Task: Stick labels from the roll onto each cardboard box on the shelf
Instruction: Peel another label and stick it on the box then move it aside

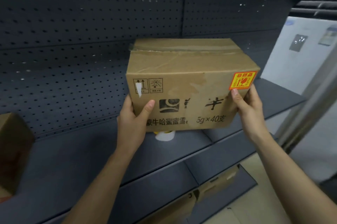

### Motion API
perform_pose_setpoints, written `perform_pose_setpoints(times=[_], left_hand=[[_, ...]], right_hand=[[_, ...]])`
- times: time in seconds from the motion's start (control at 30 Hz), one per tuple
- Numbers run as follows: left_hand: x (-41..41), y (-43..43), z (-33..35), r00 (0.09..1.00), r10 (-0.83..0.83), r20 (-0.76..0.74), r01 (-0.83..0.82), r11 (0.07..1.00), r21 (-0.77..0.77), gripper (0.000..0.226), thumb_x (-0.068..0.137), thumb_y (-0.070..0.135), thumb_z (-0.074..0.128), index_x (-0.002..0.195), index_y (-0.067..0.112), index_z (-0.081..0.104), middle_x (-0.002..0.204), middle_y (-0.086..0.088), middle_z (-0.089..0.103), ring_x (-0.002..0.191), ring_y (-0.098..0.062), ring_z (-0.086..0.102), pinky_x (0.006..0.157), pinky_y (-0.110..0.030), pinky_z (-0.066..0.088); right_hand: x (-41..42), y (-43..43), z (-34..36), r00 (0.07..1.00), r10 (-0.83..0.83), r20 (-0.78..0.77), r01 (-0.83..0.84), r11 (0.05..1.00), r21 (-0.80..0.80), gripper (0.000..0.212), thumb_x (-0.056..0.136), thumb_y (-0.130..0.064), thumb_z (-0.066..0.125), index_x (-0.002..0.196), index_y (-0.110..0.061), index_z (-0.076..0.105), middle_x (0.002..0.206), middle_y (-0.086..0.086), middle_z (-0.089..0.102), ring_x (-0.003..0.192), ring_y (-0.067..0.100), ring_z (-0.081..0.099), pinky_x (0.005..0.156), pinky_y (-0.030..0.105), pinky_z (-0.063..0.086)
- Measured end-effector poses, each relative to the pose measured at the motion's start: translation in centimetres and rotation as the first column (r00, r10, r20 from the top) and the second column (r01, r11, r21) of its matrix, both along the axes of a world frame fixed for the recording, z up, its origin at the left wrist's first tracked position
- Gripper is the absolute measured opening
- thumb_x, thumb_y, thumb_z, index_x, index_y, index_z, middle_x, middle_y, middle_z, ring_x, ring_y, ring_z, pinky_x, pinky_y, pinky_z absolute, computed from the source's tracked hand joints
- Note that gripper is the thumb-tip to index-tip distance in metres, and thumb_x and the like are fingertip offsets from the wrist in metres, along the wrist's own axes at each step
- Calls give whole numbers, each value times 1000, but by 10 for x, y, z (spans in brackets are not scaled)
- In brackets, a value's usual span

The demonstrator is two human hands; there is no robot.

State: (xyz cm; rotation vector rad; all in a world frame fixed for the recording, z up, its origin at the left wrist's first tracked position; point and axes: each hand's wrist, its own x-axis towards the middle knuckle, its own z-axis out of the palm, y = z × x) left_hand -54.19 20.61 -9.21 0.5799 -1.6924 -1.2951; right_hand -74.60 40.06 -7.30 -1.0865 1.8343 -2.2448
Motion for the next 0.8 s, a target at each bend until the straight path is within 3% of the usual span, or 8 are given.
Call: perform_pose_setpoints(times=[0.37, 0.53, 0.8], left_hand=[[-133, 74, -10, 996, 78, 52, -77, 997, -17, 41, 92, 36, 66, 131, 28, 57, 120, 18, 67, 112, 1, 62, 98, -39, 53], [-168, 94, -15, 987, 148, 69, -147, 989, -19, 39, 93, 32, 64, 129, 22, 57, 116, 18, 68, 105, 10, 61, 90, -19, 53], [-189, 94, -32, 968, 229, 105, -234, 971, 38, 39, 93, 29, 65, 130, 23, 56, 118, 14, 69, 110, -1, 64, 95, -32, 54]], right_hand=[[-148, 60, -18, 997, 68, 19, -68, 998, 11, 42, 91, -34, 59, 131, -23, 55, 119, -14, 68, 114, 5, 62, 91, 23, 49], [-196, 60, -27, 987, 156, 38, -157, 987, 27, 39, 93, -27, 59, 130, -17, 55, 114, -16, 69, 109, 2, 63, 85, 15, 49], [-236, 40, -40, 966, 246, 78, -252, 965, 76, 45, 88, -29, 60, 131, -16, 54, 109, -17, 70, 105, 0, 64, 83, 15, 50]])
